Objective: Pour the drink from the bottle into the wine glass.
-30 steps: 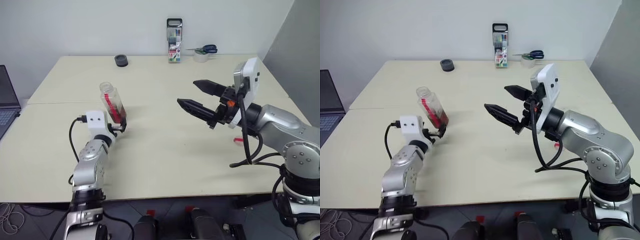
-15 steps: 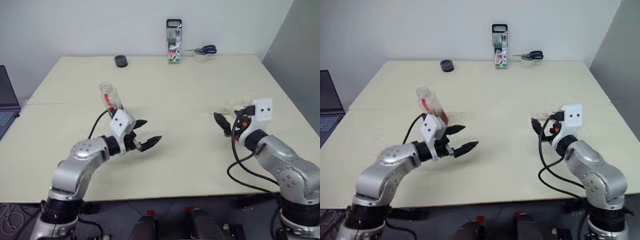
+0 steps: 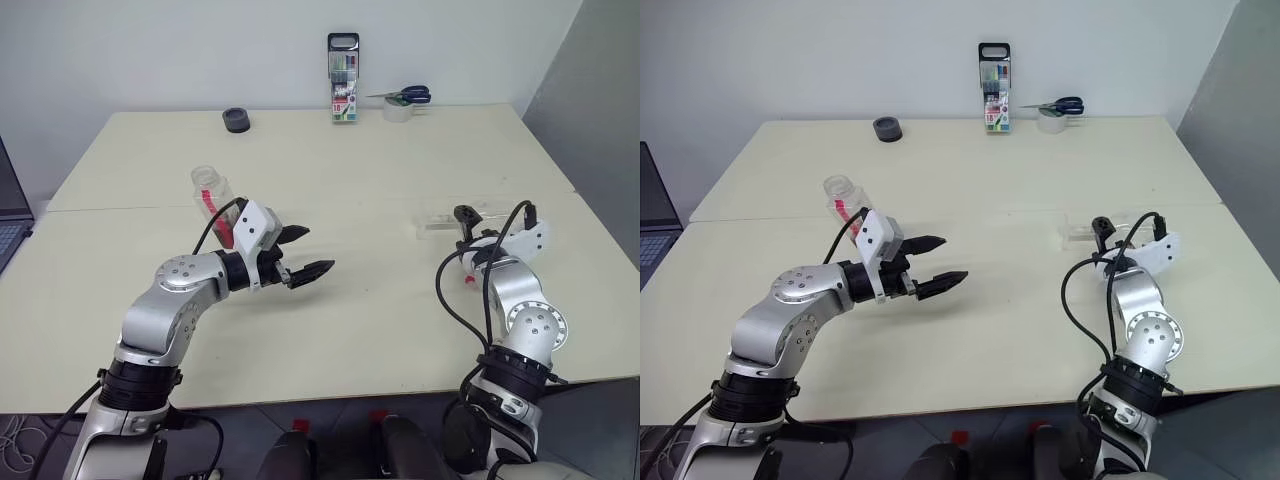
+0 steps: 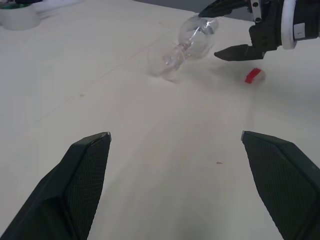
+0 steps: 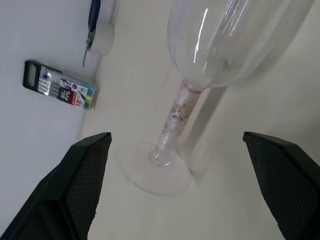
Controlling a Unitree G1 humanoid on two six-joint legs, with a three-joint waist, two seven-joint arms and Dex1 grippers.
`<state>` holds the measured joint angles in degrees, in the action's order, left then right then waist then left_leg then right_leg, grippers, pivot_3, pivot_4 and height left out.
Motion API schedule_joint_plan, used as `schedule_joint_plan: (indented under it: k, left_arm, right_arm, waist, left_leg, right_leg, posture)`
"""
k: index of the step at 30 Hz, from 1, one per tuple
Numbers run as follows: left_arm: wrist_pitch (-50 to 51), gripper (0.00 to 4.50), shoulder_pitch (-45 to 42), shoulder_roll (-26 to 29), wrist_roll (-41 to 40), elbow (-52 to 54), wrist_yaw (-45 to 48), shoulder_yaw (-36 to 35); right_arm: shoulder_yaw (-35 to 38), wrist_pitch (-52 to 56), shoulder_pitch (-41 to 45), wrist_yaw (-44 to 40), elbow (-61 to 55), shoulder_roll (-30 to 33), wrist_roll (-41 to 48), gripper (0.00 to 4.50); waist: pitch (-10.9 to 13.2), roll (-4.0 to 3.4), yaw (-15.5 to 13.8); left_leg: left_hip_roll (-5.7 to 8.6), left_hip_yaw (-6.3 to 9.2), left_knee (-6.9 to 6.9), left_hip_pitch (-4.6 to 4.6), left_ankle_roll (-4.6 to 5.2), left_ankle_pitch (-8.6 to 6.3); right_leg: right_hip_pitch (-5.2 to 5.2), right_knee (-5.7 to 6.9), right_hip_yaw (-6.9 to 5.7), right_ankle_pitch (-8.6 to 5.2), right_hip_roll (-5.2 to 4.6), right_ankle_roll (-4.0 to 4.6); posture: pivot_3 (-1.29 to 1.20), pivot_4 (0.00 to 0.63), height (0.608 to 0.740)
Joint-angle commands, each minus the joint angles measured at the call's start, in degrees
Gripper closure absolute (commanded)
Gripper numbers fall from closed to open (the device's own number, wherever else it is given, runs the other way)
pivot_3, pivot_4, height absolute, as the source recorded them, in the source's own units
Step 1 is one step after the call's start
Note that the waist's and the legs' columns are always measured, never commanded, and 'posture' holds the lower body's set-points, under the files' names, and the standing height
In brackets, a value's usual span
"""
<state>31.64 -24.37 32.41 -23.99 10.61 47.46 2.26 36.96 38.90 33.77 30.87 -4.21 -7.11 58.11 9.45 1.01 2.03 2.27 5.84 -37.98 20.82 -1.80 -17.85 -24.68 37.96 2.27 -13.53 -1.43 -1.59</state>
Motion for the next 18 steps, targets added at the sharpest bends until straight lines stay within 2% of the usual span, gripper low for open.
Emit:
schedule_joint_plan:
  k: [1, 8, 18]
  left_arm:
    - [-0.9, 0.04, -0.8, 0.6, -0.1, 1.8, 0.4, -0.7]
    - [0.2, 0.04, -0.3, 1.7, -0.1, 3.6, -0.9, -2.3]
    - [3.1, 0.04, -2.0, 3.4, -0.8, 5.4, -1.8, -2.3]
  right_arm:
    - [-1.5, -3.3, 3.3, -1.5, 2.9, -0.3, 1.3, 0.0]
    - [-2.5, -8.8, 6.7, -6.3, 13.9, 0.3, -0.3, 0.0]
    - [0.6, -22.3, 15.3, -14.0, 34.4, 5.5, -3.5, 0.0]
  waist:
    - [0.0, -0.02, 0.1]
    - [0.0, -0.03, 0.5]
    - [0.0, -0.05, 0.7]
  left_leg:
    - [0.0, -0.01, 0.0, -0.01, 0.02, -0.01]
    - [-0.02, 0.0, 0.01, -0.01, 0.04, -0.02]
    - [-0.02, -0.03, 0.02, -0.01, 0.03, -0.02]
  right_leg:
    - [0.0, 0.01, 0.01, 0.0, 0.04, 0.0]
    - [-0.01, 0.03, 0.0, 0.0, 0.05, 0.0]
    - [-0.01, 0.04, 0.01, 0.0, 0.06, 0.01]
  posture:
    - [0.0, 0.15, 0.74]
    - [0.0, 0.15, 0.74]
    - [0.0, 0.15, 0.74]
